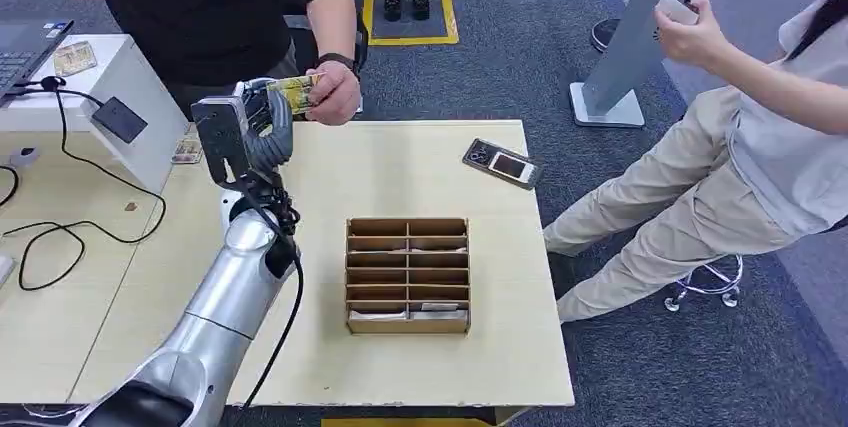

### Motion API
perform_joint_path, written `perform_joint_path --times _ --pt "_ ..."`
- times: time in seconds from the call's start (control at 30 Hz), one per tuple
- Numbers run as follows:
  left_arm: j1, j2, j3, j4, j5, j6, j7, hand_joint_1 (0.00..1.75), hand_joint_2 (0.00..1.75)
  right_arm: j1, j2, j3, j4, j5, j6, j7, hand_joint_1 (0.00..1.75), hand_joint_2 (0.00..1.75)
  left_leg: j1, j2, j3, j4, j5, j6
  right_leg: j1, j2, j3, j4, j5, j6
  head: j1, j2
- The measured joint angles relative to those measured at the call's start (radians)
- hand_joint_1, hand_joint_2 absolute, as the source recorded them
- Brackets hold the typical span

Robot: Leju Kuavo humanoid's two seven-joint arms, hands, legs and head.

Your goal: Pass the card to the sensor for recognition and then transmit it.

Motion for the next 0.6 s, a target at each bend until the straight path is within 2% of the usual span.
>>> perform_joint_path --times 0.27,0.3,0.33,0.37,0.43,0.6 --pt "-0.016 -0.002 0.0 0.056 -0.009 0.009 0.0 1.75 1.75 0.0 0.0 0.01 0.003 0.001 0.002 0.0 0.0 1.75 0.0 0.0 0.0 0.0 0.0 0.0 0.0 0.0 -0.001 0.0 0.0 0.0 0.0 0.0" --pt "-0.019 -0.002 0.0 0.062 -0.012 0.013 0.0 1.47 1.75 0.0 0.0 0.01 0.003 0.001 0.002 0.001 0.0 1.75 0.0 0.0 0.0 0.0 0.0 0.0 0.0 0.0 -0.001 0.0 0.0 0.0 0.0 0.0" --pt "-0.022 -0.002 0.0 0.068 -0.017 0.018 0.0 0.07 1.75 -0.001 0.0 0.01 0.003 0.001 0.003 0.001 0.0 1.75 0.0 0.0 -0.001 0.0 0.0 0.0 0.0 0.0 -0.001 0.0 0.0 0.0 0.0 0.0" --pt "-0.026 -0.002 0.0 0.075 -0.02 0.018 0.0 0.0 1.75 -0.001 0.0 0.011 0.004 0.001 0.005 0.001 0.0 1.75 0.0 0.0 -0.001 0.0 0.0 0.0 0.0 0.0 -0.001 0.0 0.0 0.0 0.0 0.0" --pt "-0.032 -0.002 0.0 0.09 -0.017 0.0 0.0 0.0 1.75 -0.002 0.0 0.011 0.005 0.003 0.008 0.002 0.0 1.75 0.0 0.0 -0.001 0.0 0.0 0.0 0.0 0.0 -0.001 0.0 0.0 0.0 0.0 0.0" --pt "-0.026 -0.005 0.0 0.104 0.026 -0.067 0.0 0.0 1.75 -0.001 -0.002 0.029 0.007 0.036 0.006 0.059 0.0 1.75 0.0 0.0 -0.001 0.0 0.0 0.0 0.0 0.0 -0.001 0.0 0.0 0.0 0.0 0.0"
